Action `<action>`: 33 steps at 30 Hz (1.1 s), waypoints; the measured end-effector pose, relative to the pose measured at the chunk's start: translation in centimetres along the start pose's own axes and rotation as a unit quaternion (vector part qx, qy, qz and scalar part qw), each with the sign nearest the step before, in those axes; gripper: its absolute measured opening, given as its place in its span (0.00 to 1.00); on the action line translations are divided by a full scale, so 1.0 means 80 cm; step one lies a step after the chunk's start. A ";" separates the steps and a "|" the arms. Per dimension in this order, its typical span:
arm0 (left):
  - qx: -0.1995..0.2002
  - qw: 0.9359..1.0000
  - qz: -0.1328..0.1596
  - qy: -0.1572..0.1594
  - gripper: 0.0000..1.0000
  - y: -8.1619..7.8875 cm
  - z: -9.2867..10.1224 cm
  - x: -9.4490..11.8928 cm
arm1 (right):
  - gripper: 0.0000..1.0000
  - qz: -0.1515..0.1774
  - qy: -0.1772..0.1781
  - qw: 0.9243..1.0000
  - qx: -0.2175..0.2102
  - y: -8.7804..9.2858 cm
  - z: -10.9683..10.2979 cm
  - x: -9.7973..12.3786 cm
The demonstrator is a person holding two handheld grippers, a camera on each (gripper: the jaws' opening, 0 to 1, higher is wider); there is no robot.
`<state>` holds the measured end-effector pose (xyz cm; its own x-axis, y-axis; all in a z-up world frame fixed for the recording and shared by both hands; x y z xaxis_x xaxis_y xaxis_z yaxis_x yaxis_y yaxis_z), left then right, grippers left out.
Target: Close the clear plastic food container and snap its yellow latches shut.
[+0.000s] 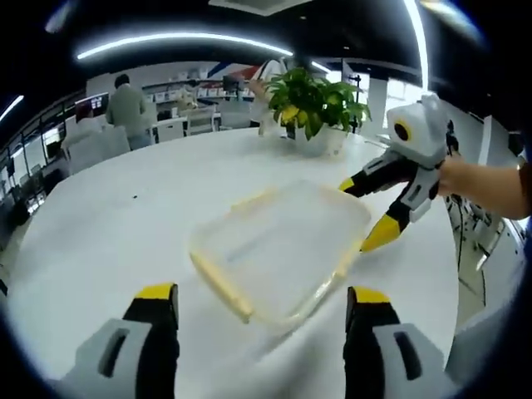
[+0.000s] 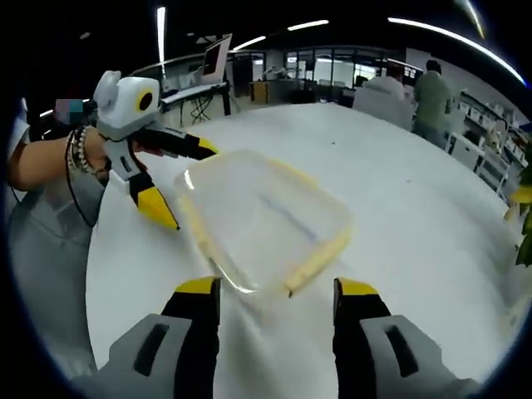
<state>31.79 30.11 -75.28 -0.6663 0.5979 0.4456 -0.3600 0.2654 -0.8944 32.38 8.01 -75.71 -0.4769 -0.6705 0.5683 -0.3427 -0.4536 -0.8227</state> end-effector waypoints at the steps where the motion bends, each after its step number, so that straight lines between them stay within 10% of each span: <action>1: 0.002 1.000 -0.001 0.002 0.73 0.000 0.000 -0.001 | 0.48 0.000 0.003 1.000 0.004 0.000 0.000 -0.003; 18: -0.033 0.999 -0.020 -0.001 0.47 -0.004 -0.016 0.002 | 0.40 0.003 0.003 1.000 0.013 -0.008 -0.008 -0.023; 33: 0.016 0.995 -0.008 -0.100 0.35 0.001 -0.084 0.025 | 0.20 0.030 0.030 0.997 0.061 -0.046 -0.022 -0.075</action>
<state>34.80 36.40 -74.74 -0.7762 0.4303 0.4608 -0.3891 0.2480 -0.8872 35.10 14.72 -76.09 -0.5430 -0.6630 0.5153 -0.2134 -0.4846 -0.8483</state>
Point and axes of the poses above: the point that each gripper's makers call its tool centre point, and the gripper's own axes: x roughly backward along the fingers, z roughly to its right, y roughly out of its underside, the point moved 8 cm from there along x, roughly backward along the fingers, and after that the axes turned 6 degrees about z, right-handed, at the moved point
